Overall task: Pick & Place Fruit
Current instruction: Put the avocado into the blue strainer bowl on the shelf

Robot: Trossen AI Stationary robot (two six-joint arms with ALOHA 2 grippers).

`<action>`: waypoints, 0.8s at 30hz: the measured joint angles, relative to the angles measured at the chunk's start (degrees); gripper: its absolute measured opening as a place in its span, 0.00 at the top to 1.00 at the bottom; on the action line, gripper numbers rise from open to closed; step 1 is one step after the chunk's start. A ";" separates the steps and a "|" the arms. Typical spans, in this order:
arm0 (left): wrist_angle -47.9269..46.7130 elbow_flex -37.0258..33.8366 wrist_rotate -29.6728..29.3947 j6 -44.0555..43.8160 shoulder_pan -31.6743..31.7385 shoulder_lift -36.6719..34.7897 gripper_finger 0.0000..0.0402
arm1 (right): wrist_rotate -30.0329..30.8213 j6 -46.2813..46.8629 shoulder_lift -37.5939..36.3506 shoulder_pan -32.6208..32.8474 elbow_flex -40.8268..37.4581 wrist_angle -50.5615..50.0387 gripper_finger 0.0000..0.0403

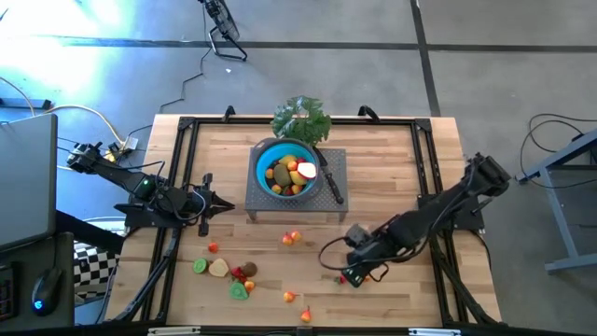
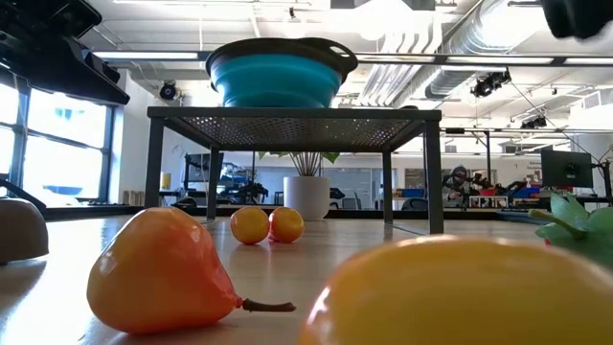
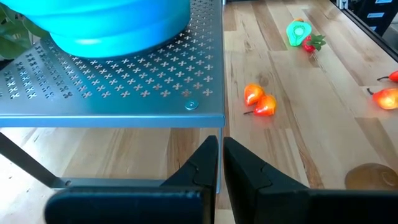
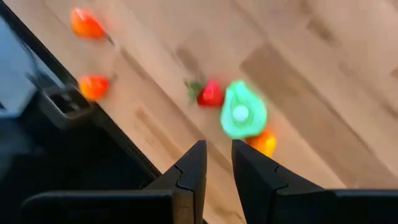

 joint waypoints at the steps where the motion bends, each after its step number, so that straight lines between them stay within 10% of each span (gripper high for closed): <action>1: -0.03 0.00 0.00 0.00 0.00 0.00 0.95 | -1.58 -0.45 0.84 0.00 0.00 0.08 0.83; 24: -0.51 0.00 -2.73 0.02 0.02 -0.01 0.95 | 0.48 -3.85 6.38 0.66 0.26 -0.21 0.99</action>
